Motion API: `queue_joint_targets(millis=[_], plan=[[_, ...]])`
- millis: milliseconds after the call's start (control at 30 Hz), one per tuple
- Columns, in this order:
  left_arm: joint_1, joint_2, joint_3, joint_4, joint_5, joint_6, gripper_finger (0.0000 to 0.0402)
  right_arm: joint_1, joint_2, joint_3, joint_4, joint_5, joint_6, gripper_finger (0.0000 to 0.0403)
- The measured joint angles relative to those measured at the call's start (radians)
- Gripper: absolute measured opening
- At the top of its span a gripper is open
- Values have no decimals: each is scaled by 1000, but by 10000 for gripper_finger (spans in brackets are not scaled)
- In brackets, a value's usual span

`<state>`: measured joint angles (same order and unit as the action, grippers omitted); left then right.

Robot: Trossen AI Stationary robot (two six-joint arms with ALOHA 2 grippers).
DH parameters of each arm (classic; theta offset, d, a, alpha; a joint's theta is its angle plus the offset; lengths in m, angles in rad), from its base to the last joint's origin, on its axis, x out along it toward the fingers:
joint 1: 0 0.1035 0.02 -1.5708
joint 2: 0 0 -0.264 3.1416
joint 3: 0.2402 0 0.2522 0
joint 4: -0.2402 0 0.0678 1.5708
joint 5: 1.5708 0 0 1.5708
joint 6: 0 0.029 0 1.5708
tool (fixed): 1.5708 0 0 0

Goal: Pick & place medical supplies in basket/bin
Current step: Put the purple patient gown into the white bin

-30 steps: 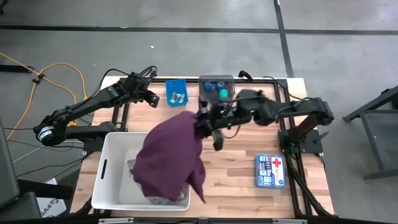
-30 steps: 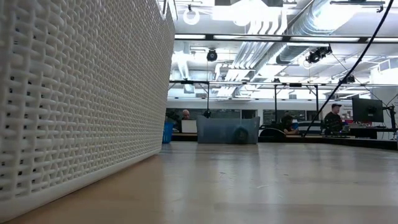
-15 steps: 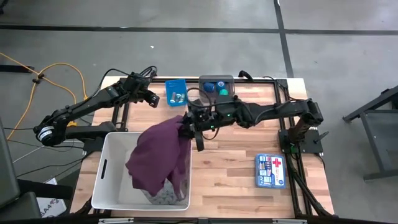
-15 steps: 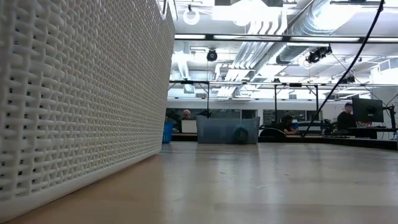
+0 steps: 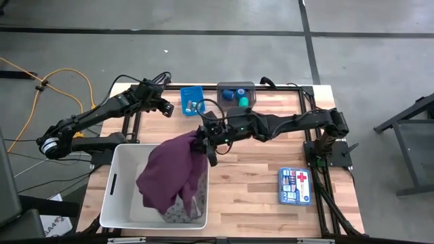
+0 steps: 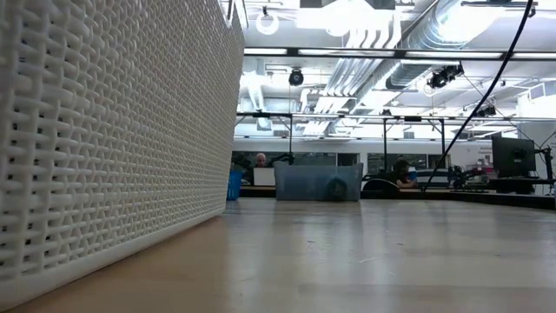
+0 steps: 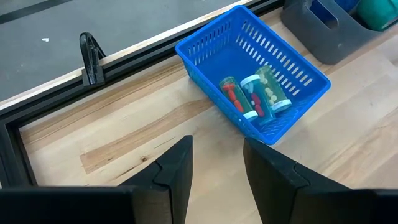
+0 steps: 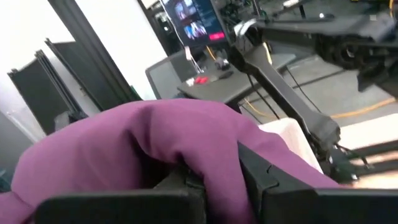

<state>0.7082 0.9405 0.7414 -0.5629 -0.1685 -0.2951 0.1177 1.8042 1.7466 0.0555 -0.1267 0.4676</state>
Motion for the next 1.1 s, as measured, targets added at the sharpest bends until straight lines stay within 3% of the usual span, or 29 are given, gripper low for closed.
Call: queue_joint_targets(millis=[533,700,1100], plan=[[0,0,0,0,0,0,136,3,29,1,-39,-8,0,39],[0,0,0,0,0,0,136,3,33,-2,-46,-52,-7,39],[0,0,0,0,0,0,136,4,42,-1,-49,-29,-79,39]])
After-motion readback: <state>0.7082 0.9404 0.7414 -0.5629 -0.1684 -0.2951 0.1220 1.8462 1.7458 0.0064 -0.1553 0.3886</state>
